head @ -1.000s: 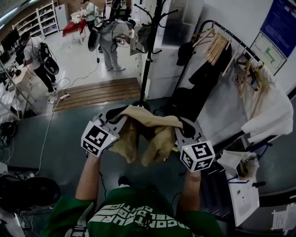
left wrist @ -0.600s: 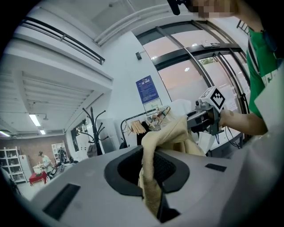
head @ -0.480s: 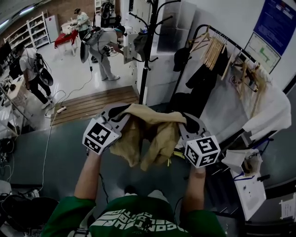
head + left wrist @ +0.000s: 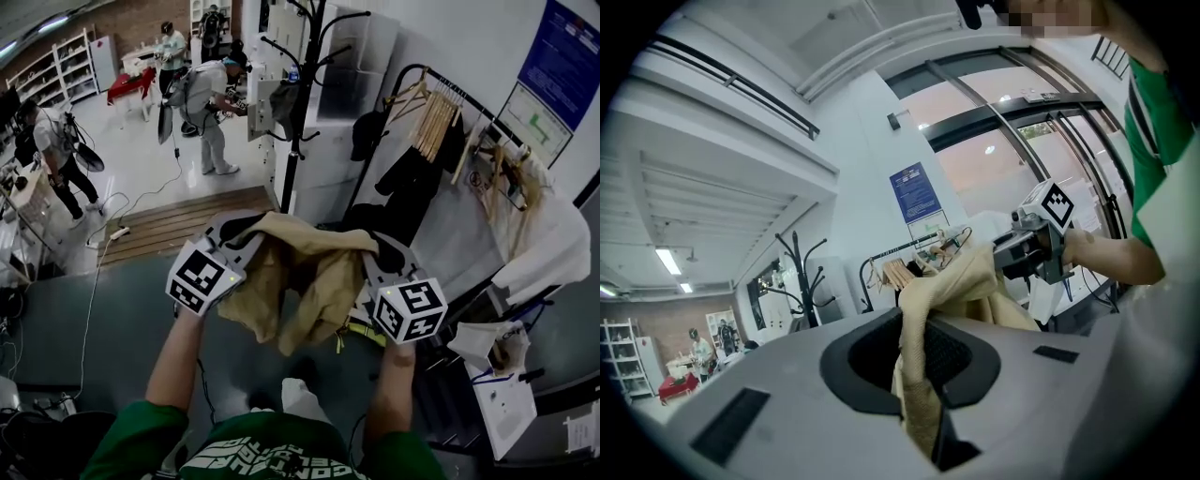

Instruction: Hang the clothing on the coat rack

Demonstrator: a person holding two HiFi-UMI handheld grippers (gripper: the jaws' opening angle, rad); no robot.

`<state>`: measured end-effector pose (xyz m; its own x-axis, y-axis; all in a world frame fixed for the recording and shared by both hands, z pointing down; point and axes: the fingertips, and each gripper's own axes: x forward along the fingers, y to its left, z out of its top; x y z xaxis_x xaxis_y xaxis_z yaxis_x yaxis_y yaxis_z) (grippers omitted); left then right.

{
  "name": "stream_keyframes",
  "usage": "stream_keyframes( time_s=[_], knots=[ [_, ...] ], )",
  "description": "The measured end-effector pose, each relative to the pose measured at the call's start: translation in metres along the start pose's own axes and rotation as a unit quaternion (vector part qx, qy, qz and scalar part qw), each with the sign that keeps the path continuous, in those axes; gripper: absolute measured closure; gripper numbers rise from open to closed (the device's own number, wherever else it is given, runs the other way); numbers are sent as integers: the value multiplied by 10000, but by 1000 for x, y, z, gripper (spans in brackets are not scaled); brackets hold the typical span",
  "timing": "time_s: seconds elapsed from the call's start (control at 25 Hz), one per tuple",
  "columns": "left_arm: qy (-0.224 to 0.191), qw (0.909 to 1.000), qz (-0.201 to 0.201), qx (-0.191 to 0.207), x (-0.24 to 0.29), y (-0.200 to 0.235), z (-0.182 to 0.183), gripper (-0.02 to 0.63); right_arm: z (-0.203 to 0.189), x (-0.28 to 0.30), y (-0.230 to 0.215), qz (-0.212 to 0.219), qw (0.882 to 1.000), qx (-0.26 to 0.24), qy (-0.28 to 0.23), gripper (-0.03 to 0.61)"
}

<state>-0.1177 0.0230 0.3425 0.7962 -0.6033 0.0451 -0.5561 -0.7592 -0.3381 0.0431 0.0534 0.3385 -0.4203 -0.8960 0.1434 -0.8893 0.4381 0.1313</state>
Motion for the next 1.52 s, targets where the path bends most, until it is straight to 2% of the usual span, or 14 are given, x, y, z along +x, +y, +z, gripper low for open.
stream_keyframes(
  time_s=[0.72,1.16,1.52],
  knots=[
    [116,9991,395,141,109,64,-8,584,6,90,-101,433,9990,-45,-113,518],
    [165,9976,659,164,164,77,-9,584,2,121,-157,649,9976,-45,-218,518],
    [292,9962,814,105,189,84,-15,584,-2,142,-183,853,9961,55,-217,518]
  ],
)
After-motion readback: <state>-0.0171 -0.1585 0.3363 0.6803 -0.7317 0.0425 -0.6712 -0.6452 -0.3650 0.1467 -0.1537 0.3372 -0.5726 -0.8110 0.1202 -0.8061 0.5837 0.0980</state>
